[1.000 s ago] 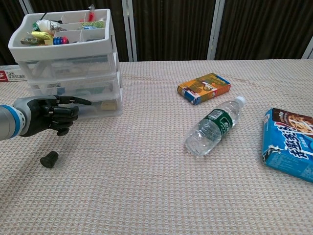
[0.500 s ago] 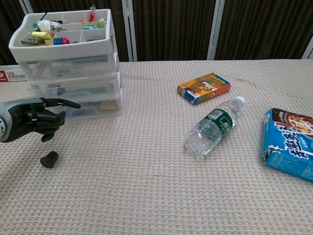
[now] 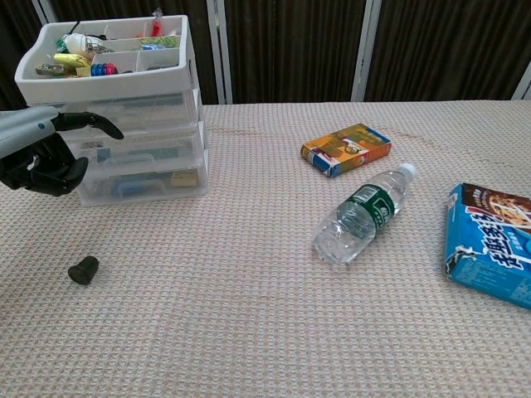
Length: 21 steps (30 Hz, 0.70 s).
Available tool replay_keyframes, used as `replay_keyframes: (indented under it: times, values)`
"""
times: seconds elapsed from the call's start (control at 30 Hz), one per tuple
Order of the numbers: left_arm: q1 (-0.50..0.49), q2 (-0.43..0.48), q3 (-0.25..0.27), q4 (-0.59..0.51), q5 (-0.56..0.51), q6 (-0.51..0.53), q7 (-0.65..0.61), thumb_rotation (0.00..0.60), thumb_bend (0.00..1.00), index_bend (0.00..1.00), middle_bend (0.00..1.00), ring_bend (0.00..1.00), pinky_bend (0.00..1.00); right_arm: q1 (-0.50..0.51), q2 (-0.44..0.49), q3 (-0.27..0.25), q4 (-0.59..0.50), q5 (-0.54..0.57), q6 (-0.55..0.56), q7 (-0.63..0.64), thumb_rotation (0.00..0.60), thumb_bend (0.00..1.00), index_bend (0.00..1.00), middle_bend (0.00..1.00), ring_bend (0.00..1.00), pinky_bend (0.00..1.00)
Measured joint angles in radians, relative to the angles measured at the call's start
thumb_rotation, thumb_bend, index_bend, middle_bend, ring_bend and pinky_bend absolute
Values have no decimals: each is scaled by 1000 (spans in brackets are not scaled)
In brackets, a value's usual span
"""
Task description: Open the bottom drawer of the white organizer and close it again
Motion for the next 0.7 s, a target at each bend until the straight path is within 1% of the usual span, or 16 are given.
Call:
replay_keyframes:
  times: [0.17, 0.37, 0.53, 0.7]
  values:
    - [-15, 30, -8, -11, -7, -4, 57, 600, 678, 196, 969, 862, 775, 0, 0, 0, 0, 1, -2, -1, 600, 9, 54, 0, 0, 0]
    - [-34, 48, -25, -19, -87, -42, 141, 600, 679, 202, 969, 862, 775, 0, 0, 0, -1, 1, -1, 0, 600, 8, 53, 0, 0, 0]
    - [-47, 49, -40, -18, -155, -68, 174, 600, 678, 208, 969, 862, 775, 0, 0, 0, -1, 2, -3, 1, 600, 8, 54, 0, 0, 0]
    - [-55, 40, -48, -4, -194, -82, 190, 600, 680, 211, 969, 862, 775, 0, 1, -1, -2, 2, -3, 1, 600, 8, 54, 0, 0, 0]
